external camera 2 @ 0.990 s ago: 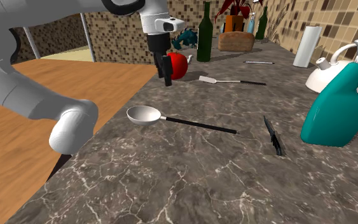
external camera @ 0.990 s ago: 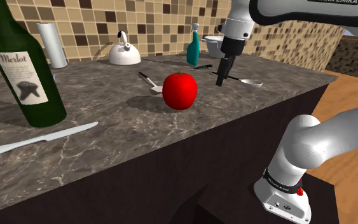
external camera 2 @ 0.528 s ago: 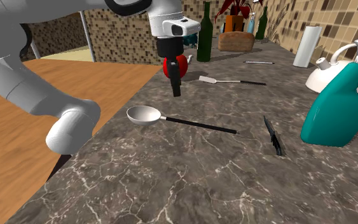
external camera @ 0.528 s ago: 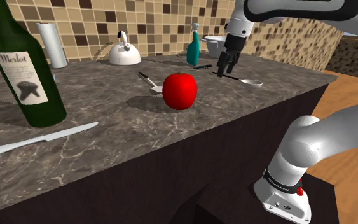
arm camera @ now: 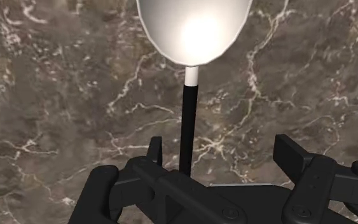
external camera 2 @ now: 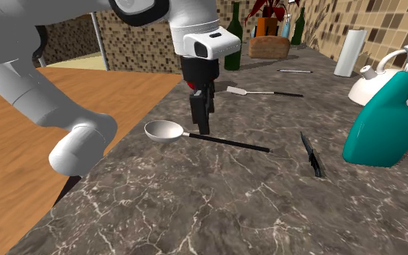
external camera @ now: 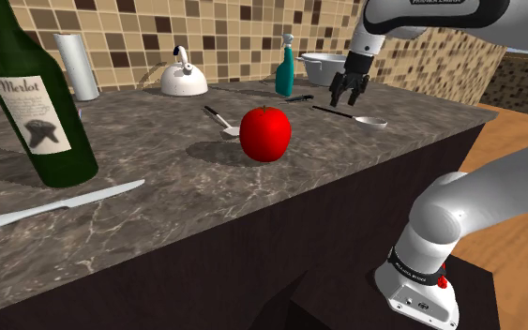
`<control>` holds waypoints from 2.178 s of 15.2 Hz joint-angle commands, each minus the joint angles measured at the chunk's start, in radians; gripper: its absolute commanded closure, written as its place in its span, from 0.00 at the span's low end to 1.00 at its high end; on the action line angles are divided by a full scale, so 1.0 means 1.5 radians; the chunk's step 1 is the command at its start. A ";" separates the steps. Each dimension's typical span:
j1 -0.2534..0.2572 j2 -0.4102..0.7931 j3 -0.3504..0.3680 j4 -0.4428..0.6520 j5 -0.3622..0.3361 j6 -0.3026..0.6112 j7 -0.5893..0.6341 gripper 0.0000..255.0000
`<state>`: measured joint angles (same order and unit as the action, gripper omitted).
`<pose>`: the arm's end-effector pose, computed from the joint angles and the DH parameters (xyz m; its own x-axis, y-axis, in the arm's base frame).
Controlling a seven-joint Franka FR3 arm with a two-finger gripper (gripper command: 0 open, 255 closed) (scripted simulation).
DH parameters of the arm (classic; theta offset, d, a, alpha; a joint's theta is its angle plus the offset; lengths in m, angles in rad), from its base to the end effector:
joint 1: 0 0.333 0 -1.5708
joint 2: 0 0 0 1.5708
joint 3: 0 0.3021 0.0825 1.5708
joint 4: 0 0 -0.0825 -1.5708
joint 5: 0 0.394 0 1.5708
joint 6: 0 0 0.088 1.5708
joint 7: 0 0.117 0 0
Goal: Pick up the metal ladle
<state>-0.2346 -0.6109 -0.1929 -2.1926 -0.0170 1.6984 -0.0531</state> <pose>0.3508 -0.1788 0.5948 0.9335 -0.3405 0.1121 -0.3321 -0.9392 -0.0872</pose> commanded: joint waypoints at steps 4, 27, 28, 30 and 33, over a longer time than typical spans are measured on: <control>-0.014 0.006 -0.017 -0.019 -0.003 0.026 0.004 0.00; -0.013 0.011 -0.016 0.006 -0.002 0.006 0.006 1.00; -0.012 0.013 -0.016 0.016 -0.001 -0.003 0.006 1.00; -0.011 0.017 -0.015 0.038 0.000 -0.020 0.007 1.00; -0.010 0.025 -0.014 0.071 0.002 -0.045 0.008 1.00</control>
<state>-0.2499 -0.5777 -0.2142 -2.1029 -0.0153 1.6435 -0.0416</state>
